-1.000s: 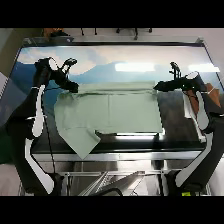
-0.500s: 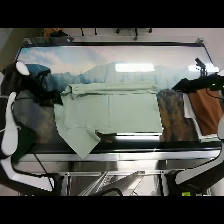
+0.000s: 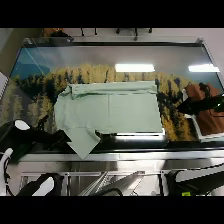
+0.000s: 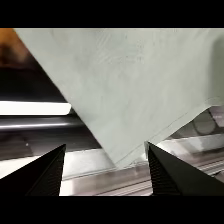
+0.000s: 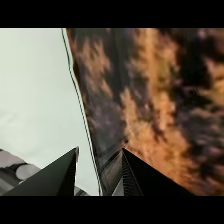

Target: Fold the shirts.

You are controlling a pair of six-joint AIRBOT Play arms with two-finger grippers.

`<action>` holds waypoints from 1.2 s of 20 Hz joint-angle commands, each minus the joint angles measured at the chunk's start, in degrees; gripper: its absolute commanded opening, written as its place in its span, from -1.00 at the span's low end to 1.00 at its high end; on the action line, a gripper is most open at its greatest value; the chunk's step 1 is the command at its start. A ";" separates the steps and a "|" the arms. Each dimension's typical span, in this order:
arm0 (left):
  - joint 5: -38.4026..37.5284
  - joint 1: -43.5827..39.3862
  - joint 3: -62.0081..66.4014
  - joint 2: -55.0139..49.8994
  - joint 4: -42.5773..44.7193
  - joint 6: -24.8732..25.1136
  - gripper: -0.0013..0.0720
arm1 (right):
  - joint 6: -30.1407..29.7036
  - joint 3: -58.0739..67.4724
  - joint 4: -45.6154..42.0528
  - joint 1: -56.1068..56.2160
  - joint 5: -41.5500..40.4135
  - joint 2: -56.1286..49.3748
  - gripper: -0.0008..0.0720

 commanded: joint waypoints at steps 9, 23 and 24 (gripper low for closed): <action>14.73 -8.57 1.75 -9.66 -16.09 9.07 -0.91 | -3.58 -16.04 -0.31 4.24 -6.23 0.50 -0.04; -6.82 -8.63 11.98 14.03 1.86 -0.98 -0.91 | 6.34 -16.92 -3.50 14.73 -2.27 9.75 -0.93; -8.00 -8.63 11.37 16.65 3.63 -2.14 -0.91 | 9.16 -16.98 -6.45 13.79 -2.03 11.76 -0.93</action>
